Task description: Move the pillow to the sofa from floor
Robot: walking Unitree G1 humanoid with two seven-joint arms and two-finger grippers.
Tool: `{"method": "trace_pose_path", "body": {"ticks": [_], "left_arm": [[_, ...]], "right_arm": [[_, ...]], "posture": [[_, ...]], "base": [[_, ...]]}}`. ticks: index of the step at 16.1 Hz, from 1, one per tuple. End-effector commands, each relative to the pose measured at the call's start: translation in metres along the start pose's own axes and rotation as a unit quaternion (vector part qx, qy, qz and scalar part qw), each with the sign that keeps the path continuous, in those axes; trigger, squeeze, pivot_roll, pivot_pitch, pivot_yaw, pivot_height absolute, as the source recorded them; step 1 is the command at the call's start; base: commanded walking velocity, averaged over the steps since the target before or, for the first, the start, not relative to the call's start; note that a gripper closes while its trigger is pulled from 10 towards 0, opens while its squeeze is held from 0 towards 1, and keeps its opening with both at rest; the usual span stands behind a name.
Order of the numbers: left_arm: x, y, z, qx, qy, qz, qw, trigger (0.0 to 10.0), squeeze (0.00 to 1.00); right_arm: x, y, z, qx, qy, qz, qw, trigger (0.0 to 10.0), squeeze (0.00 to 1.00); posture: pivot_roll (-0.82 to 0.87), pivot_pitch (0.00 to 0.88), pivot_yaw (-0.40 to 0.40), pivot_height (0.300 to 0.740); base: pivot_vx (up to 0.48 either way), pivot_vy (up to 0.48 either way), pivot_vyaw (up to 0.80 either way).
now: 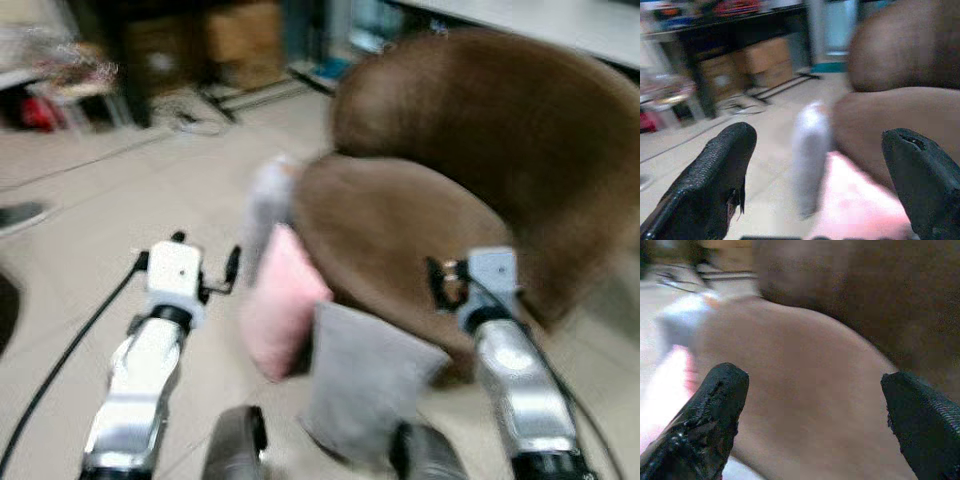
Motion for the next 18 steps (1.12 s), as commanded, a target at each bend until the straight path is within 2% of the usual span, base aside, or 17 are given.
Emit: {"method": "trace_pose_path", "body": {"ticks": [1, 7, 13, 18], "left_arm": [[0.000, 0.000, -0.002, 0.009, -0.007, 0.001, 1.000, 10.0, 0.00], [-0.003, 0.002, 0.001, -0.003, -0.018, -0.004, 1.000, 10.0, 0.00], [-0.009, 0.004, 0.005, -0.028, -0.038, -0.021, 0.999, 10.0, 0.00], [-0.010, 0.005, 0.006, -0.040, -0.047, -0.026, 0.998, 10.0, 0.00]], "right_arm": [[0.000, 0.000, 0.003, 0.003, -0.003, -0.001, 1.000, 10.0, 0.00], [-0.006, -0.002, 0.006, 0.025, -0.007, -0.010, 1.000, 10.0, 0.00], [-0.018, -0.009, 0.004, 0.035, 0.013, -0.033, 0.999, 10.0, 0.00], [-0.021, -0.015, -0.007, 0.056, 0.023, -0.040, 0.997, 10.0, 0.00]], "posture": [[-0.03, 0.000, 0.004, 0.600], [-0.03, 0.000, 0.004, 0.596], [-0.02, 0.000, 0.012, 0.541], [-0.01, 0.000, 0.009, 0.496]], "base": [[0.000, 0.000, 0.00], [0.000, 0.000, 0.00], [0.000, 0.000, 0.00], [0.000, 0.000, 0.00]]}}
Point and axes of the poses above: a point about 5 cm out from each wrist's last joint towards the gripper, its own y axis pointing back from the gripper into the wrist, its own x axis along the axis of the wrist's last joint, z = x × y, the point moved 6 cm from there along -y, pointing out of the wrist towards the gripper, and after that the axes turned 5 degrees about y, right-handed, at the moved point
